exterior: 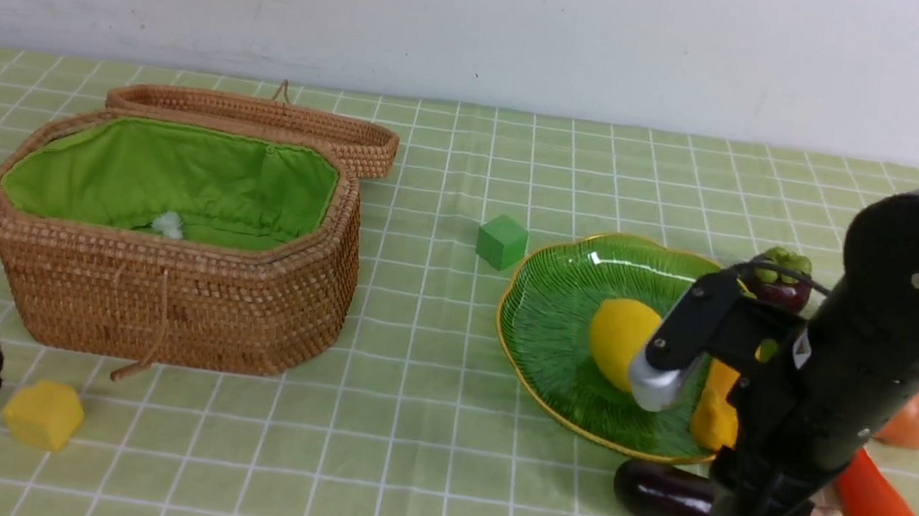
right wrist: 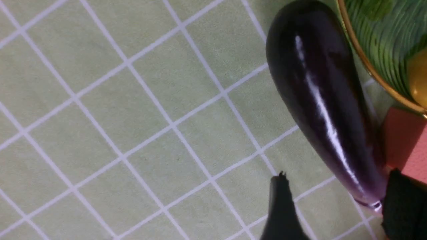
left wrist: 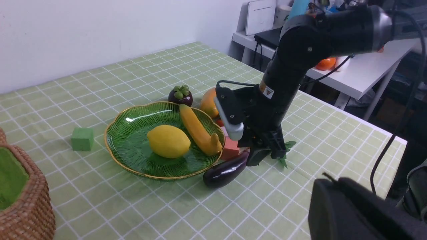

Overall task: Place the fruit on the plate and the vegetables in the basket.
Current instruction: Grab an eggplant with your right arm and place it in the basket on the left.

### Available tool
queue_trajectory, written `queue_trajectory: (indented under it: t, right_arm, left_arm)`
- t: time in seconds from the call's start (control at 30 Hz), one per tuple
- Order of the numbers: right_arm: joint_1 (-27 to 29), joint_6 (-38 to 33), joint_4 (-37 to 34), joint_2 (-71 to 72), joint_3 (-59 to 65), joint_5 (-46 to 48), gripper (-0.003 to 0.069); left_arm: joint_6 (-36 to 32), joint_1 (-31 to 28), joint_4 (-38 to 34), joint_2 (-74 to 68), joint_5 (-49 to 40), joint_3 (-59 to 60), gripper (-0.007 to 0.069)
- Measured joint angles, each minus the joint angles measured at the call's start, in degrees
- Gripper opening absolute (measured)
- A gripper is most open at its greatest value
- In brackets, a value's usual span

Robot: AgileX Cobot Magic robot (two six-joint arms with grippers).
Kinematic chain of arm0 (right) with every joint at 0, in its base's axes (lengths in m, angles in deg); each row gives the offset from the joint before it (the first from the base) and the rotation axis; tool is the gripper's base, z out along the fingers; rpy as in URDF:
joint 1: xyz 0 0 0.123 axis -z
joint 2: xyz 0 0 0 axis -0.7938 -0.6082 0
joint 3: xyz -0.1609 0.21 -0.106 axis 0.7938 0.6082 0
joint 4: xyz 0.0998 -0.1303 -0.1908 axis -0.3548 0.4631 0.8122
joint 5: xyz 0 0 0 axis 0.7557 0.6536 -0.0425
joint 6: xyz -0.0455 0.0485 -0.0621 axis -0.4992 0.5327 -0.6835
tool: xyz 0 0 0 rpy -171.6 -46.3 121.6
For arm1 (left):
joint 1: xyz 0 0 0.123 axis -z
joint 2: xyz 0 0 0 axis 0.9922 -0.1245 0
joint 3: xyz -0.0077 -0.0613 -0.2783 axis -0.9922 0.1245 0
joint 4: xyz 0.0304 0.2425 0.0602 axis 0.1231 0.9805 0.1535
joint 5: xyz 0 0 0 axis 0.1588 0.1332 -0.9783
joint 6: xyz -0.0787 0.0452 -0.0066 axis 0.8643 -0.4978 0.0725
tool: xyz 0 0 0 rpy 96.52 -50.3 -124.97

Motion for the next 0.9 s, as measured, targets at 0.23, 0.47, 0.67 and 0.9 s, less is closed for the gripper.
queue_trajectory:
  t: [0.23,0.47,0.67,0.9]
  right_arm:
    - [0.0,-2.1,0.0,-3.8,0.0,-2.2,0.0476]
    - [0.0,-3.2,0.0,-6.2,0.0,-2.9,0.0477]
    - [0.0,-3.7,0.3,-7.9,0.0,-4.3,0.0477]
    - [0.0,-3.7,-0.7,-9.8,0.0,-4.4,0.0477]
  left_arm:
    - [0.0,0.0,0.4,0.0,0.0,0.0,-0.0013]
    - [0.0,0.0,0.5,0.0,0.0,0.0,-0.0013]
    - [0.0,0.0,0.5,0.0,0.0,0.1,-0.0013]
    - [0.0,0.0,0.5,0.0,-0.1,0.1,-0.0013]
